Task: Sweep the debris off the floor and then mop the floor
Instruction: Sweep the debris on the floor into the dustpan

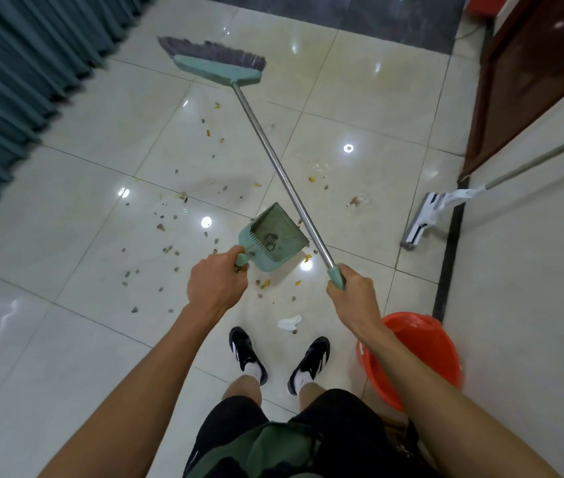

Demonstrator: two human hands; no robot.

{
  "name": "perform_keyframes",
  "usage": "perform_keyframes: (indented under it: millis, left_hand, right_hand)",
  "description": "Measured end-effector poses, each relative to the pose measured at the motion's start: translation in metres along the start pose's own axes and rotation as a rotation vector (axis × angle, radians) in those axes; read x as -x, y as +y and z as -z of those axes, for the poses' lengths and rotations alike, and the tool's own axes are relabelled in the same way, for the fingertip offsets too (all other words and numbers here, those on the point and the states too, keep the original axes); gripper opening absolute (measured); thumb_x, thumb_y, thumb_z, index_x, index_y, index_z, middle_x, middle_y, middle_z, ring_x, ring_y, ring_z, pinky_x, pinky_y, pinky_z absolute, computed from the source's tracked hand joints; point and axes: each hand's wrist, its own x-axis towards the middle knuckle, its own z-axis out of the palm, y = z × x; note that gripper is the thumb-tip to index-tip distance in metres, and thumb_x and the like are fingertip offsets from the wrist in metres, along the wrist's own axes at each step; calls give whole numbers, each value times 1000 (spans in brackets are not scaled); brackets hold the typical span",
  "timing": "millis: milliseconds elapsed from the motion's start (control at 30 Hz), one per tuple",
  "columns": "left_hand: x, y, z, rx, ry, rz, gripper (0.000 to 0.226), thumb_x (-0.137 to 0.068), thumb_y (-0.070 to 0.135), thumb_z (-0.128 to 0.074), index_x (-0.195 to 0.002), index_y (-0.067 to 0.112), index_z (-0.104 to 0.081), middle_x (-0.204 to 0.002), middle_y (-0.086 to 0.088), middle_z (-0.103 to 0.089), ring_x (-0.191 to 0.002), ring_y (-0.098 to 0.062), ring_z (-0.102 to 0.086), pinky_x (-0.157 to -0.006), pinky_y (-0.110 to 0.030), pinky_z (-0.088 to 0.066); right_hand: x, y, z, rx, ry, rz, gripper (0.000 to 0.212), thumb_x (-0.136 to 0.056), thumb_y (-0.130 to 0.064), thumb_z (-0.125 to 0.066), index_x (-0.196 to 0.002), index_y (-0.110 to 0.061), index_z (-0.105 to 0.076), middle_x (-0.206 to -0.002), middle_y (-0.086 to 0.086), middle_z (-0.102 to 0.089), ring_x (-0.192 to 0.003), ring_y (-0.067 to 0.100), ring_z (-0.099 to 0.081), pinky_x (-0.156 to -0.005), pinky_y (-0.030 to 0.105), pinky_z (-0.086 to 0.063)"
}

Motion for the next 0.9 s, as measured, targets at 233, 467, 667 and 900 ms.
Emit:
perform_keyframes:
  millis: [233,467,667,900]
  left_hand:
    - [38,-47,14,103,73,122,28,-96,39,-55,-123,37,-63,-62,4,-60,-53,-19,-57,-56,-37,-56]
    - [86,-128,28,177,108,268,26,-95,38,-57,-121,36,-65,-65,3,-63,-57,-21,-59,-59,-36,-56]
    - [123,-223,39,169,85,333,29,-96,40,-55,-124,36,-62,-67,5,-61,-55,-17,-58,-56,-31,-55]
    - [162,-326,55,143,83,393,25,-97,38,-54,-120,35,-62,-75,1,-65,-62,-23,-58,-57,-30,-49]
  right_hand:
    - [8,-14,-22,48,-65,30,7,-90,-10,-58,-89,-16,-62,-68,6,-59,-52,16,-46,-47,28,-39]
    - [28,-38,-82,118,-153,-15,7,-89,-10,-59,-87,-12,-65,-68,8,-63,-53,15,-48,-49,32,-42]
    - [52,-95,-162,189,-209,-19,7,-87,-7,-58,-83,-6,-63,-70,10,-62,-57,19,-51,-49,30,-42]
    - [76,-181,-253,196,-239,29,8,-84,-7,-56,-81,-5,-63,-67,7,-60,-54,21,-47,-49,30,-38]
